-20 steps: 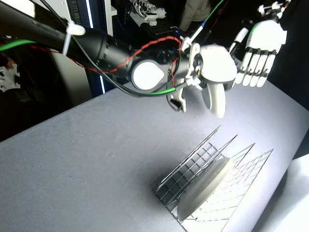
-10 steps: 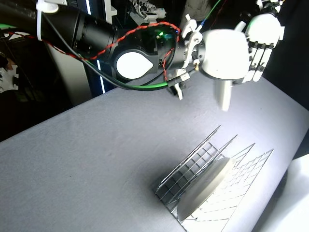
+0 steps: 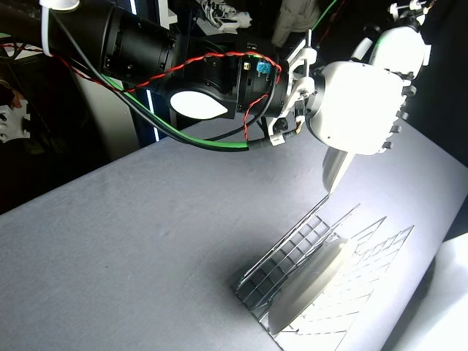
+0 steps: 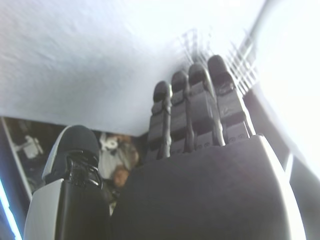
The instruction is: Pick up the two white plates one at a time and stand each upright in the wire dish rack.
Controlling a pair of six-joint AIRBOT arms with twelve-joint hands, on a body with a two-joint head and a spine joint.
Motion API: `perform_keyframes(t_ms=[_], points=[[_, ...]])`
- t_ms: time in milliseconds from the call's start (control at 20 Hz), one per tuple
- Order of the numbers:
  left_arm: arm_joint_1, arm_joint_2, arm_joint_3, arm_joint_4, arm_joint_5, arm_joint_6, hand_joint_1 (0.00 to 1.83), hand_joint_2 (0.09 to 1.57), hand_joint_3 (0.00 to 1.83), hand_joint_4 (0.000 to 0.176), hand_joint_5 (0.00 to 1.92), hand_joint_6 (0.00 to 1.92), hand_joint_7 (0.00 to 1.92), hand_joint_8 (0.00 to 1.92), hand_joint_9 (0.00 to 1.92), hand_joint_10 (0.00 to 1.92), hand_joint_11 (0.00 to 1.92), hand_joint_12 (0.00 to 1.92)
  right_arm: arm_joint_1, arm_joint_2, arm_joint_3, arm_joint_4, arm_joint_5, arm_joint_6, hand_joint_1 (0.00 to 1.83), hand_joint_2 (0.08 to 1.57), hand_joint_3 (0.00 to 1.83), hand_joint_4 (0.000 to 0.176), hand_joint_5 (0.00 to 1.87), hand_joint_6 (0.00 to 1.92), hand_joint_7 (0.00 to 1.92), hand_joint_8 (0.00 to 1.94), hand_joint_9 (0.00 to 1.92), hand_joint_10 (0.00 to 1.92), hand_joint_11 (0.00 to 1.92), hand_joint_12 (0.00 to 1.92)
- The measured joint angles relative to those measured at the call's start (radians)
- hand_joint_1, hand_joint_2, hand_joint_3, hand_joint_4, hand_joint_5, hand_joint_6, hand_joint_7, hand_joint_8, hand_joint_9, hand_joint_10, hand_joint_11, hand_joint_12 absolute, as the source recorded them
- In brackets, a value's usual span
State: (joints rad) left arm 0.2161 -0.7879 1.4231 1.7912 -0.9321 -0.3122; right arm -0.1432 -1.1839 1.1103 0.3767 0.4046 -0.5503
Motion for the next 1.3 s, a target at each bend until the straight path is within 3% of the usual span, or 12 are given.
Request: perform_keyframes(t_ms=[50, 100, 200, 300, 350, 500, 950, 1300], points=[[0.0, 0.0, 0.0, -0.003, 0.0, 0.0, 0.13, 1.29, 0.0, 0.0, 0.24, 0.01, 0.23, 0.0, 0.2, 0.0, 0.0, 0.51, 0.003, 0.0, 0.007, 0.018, -0.009, -0.001, 1.5, 1.05, 0.0, 0.0, 1.0, 0.83, 1.12, 0.66, 1.04, 0.88, 0.98, 1.39], [0.0, -0.002, 0.0, -0.005, 0.0, 0.0, 0.11, 1.3, 0.0, 0.0, 0.23, 0.0, 0.22, 0.0, 0.2, 0.0, 0.0, 0.5, 0.006, 0.0, 0.017, 0.052, -0.012, 0.0, 1.41, 1.06, 0.0, 0.0, 1.0, 0.87, 1.13, 0.68, 1.04, 0.98, 0.98, 1.19], [0.0, -0.002, 0.0, -0.003, 0.0, 0.0, 0.09, 1.3, 0.0, 0.0, 0.24, 0.0, 0.22, 0.0, 0.19, 0.0, 0.0, 0.48, 0.014, 0.0, 0.041, 0.076, -0.014, -0.001, 1.4, 1.06, 0.0, 0.0, 1.01, 0.87, 1.15, 0.68, 1.05, 1.01, 1.01, 1.13], [0.0, -0.002, 0.0, -0.003, 0.002, 0.0, 0.11, 1.29, 0.0, 0.0, 0.27, 0.01, 0.27, 0.01, 0.24, 0.01, 0.0, 0.61, 0.015, 0.0, 0.058, 0.088, -0.014, -0.002, 1.39, 1.06, 0.0, 0.0, 1.0, 0.86, 1.15, 0.68, 1.04, 1.03, 1.0, 1.14], [0.0, -0.002, 0.0, -0.003, 0.001, 0.0, 0.14, 1.29, 0.0, 0.0, 0.24, 0.0, 0.22, 0.01, 0.2, 0.01, 0.0, 0.51, 0.015, 0.001, 0.068, 0.106, -0.018, -0.002, 1.39, 1.06, 0.0, 0.0, 1.0, 0.85, 1.15, 0.68, 1.05, 1.03, 1.01, 1.17], [0.0, -0.002, -0.002, -0.003, 0.002, 0.0, 0.11, 1.3, 0.0, 0.0, 0.22, 0.0, 0.2, 0.0, 0.18, 0.0, 0.0, 0.49, 0.012, 0.008, 0.08, 0.109, -0.031, -0.002, 1.39, 1.06, 0.0, 0.0, 1.0, 0.88, 1.14, 0.72, 1.03, 1.02, 1.01, 1.15], [0.001, -0.006, -0.016, -0.003, 0.002, 0.0, 0.11, 1.3, 0.0, 0.0, 0.25, 0.0, 0.25, 0.0, 0.23, 0.01, 0.0, 0.56, -0.051, 0.008, 0.119, 0.105, -0.039, -0.008, 1.39, 1.05, 0.0, 0.0, 1.02, 0.86, 1.16, 0.66, 1.04, 1.02, 1.01, 1.14], [0.001, -0.007, -0.016, -0.003, 0.004, 0.001, 0.06, 1.31, 0.0, 0.0, 0.21, 0.0, 0.2, 0.0, 0.18, 0.0, 0.0, 0.46, -0.123, 0.001, 0.17, 0.047, -0.038, -0.009, 1.39, 1.07, 0.0, 0.0, 1.0, 0.91, 1.12, 0.69, 1.02, 1.06, 0.99, 1.18]])
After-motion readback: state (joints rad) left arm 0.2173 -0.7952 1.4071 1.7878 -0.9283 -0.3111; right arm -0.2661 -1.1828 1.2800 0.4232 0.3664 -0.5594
